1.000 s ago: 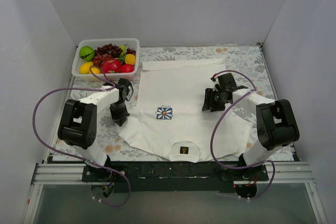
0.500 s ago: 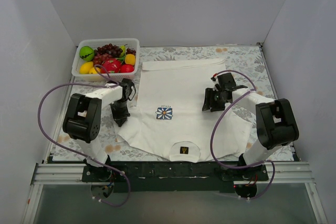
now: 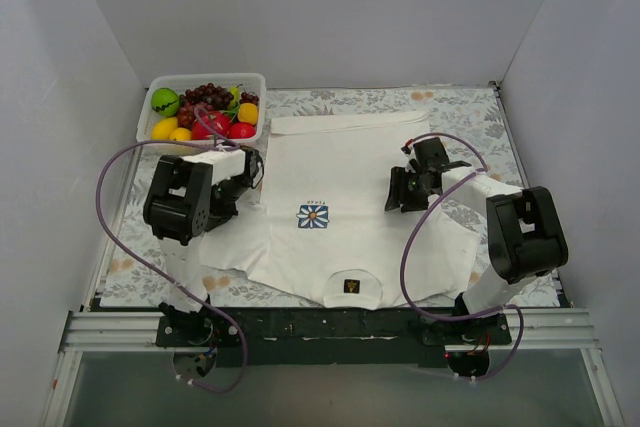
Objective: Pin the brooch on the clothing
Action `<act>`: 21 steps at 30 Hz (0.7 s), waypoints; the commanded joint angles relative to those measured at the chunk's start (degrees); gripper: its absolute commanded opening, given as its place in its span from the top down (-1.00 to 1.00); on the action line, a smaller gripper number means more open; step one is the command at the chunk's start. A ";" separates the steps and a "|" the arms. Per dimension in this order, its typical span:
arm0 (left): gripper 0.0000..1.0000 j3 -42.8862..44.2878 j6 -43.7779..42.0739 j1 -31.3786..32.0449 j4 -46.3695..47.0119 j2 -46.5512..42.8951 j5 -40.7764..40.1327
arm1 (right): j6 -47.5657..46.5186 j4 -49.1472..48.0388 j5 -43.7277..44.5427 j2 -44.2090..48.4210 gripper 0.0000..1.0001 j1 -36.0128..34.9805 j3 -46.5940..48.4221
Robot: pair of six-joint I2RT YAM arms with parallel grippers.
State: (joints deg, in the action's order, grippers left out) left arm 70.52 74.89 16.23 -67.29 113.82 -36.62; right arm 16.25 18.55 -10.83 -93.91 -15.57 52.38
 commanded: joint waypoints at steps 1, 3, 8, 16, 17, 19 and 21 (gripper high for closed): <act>1.00 5.85 2.54 -0.15 -2.50 -0.44 -9.42 | -3.42 2.72 7.84 -3.39 -0.19 0.28 -1.14; 1.00 7.78 0.79 0.99 -0.58 -3.24 -8.91 | -3.51 3.51 7.84 -2.16 -0.19 0.19 -0.53; 1.00 12.10 -6.40 3.54 5.66 -10.19 3.44 | -4.38 5.18 6.44 2.32 -0.19 -0.86 1.23; 1.00 5.16 -6.70 8.02 16.13 -14.59 28.26 | -5.09 8.96 6.35 6.98 -0.13 -8.85 4.75; 1.00 3.24 -6.17 9.42 16.83 -14.68 29.32 | -4.83 9.14 6.35 7.16 -0.12 -9.64 4.84; 1.00 1.56 -4.42 10.83 18.94 -14.77 32.56 | -4.56 9.05 5.48 7.51 -0.12 -12.37 4.66; 1.00 -0.72 -3.70 12.24 21.22 -14.77 35.55 | -4.21 8.36 3.73 7.51 -0.13 -14.83 3.96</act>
State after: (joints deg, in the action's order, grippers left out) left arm 73.54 69.06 25.85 -51.20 100.05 -11.73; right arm 12.12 26.04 -4.91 -87.79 -26.72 55.31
